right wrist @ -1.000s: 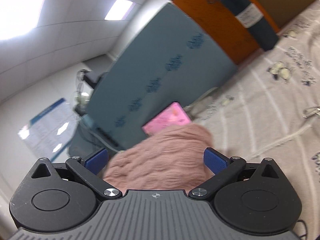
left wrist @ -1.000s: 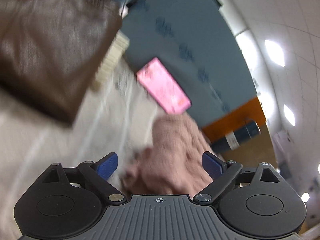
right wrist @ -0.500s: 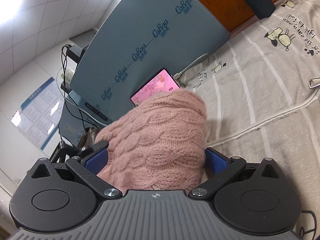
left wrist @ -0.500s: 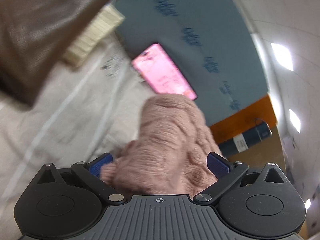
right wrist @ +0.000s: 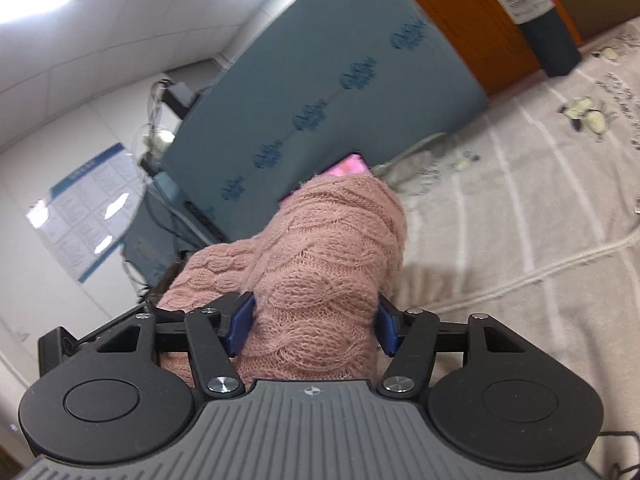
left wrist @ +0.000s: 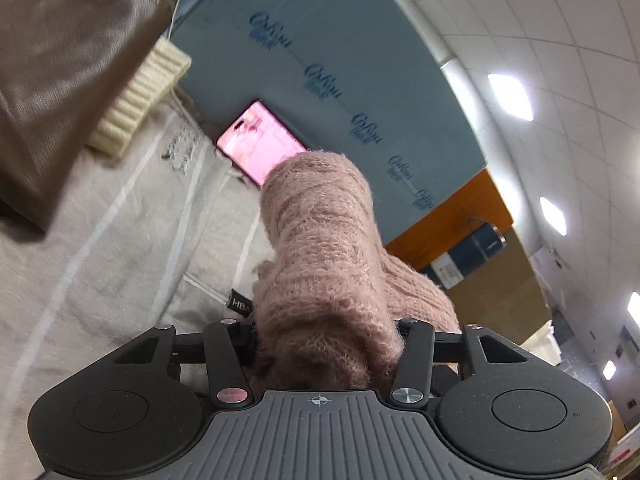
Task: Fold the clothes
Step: 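Lift the bundled sweater with both grippers and carry it to the desk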
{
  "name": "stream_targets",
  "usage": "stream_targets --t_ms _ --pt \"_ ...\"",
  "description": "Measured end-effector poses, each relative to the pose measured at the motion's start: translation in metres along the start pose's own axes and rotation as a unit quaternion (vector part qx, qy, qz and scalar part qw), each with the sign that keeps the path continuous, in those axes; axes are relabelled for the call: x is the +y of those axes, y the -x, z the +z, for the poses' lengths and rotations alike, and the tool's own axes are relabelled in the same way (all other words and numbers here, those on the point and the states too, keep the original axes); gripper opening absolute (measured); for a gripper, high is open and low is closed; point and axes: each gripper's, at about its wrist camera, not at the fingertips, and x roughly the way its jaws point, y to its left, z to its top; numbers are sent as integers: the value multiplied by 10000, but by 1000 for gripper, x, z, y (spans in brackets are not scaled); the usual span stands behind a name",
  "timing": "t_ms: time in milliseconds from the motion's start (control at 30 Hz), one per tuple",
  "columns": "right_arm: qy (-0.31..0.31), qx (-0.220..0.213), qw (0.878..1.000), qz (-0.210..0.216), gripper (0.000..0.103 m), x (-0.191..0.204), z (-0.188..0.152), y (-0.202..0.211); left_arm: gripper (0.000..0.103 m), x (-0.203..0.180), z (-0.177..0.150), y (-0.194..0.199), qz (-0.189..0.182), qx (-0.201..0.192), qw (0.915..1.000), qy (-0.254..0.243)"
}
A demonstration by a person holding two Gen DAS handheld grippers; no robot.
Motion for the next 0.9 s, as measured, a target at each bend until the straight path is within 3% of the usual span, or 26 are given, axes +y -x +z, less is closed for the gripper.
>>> stream_targets --t_ms 200,367,567,733,800,900 --pt "-40 246 9995 213 56 35 -6 -19 48 11 15 47 -24 -553 9982 -247" --pt "206 477 9961 718 56 86 -10 -53 48 25 34 100 255 -1405 9886 -476" --pt "385 664 9872 1396 57 152 -8 -114 48 34 57 162 830 -2684 9556 -891" --pt "617 669 9808 1728 57 201 -11 -166 48 44 84 180 1531 -3271 9259 -1104" --pt "605 684 9801 1761 57 212 -12 -185 48 50 96 182 1698 -3391 9182 -1147" --pt "746 611 9801 1735 57 223 -12 -210 49 63 119 175 1796 -3376 9165 -1179"
